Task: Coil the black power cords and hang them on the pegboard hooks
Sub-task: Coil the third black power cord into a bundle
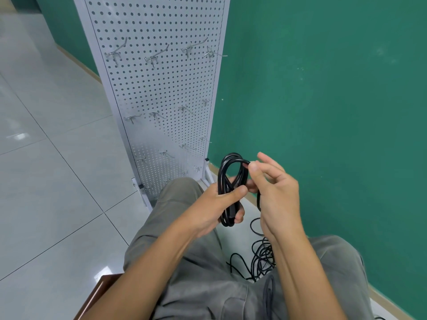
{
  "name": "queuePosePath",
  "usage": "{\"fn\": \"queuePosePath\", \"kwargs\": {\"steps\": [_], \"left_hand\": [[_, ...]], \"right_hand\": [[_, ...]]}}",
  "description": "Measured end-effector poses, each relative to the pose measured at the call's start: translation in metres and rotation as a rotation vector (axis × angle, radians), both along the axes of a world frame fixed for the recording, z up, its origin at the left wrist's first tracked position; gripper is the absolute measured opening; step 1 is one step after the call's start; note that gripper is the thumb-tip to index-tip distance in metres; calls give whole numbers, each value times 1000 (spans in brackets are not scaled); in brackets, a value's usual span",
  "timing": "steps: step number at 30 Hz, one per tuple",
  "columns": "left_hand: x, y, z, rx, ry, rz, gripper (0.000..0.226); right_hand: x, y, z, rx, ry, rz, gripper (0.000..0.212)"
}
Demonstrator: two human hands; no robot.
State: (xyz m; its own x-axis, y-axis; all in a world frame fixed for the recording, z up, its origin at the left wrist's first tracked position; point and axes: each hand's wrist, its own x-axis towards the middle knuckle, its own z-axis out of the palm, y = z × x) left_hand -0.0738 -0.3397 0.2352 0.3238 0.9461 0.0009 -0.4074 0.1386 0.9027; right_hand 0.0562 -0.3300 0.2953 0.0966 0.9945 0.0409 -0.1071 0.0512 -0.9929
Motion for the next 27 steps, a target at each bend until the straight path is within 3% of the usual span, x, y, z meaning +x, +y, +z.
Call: {"fn": "queuePosePath", "kwargs": {"steps": [5,8,12,16,18,22,27], "left_hand": [[1,0,0,-28,67,-20,38],[0,-2,0,-39,68,-45,28],[3,-3,-4,-31,91,-47,24],[5,-5,-4,-33,100,-85,29],[7,-6,-5,-12,94,-81,25],[8,-5,-8,-7,133,5,38],[9,-6,0,27,149,148,26]], "right_hand": [[-1,1,6,-127,117,57,10],[-2,0,5,-217,201,94,11],[0,3,-1,-265,251,69,30],[3,4,-2,-199,100,34,5],[0,5,-3,-160,34,30,11],[-5,9,-3,-123,-60,13,7],[-3,10,-10,-89,-97,142,27]]}}
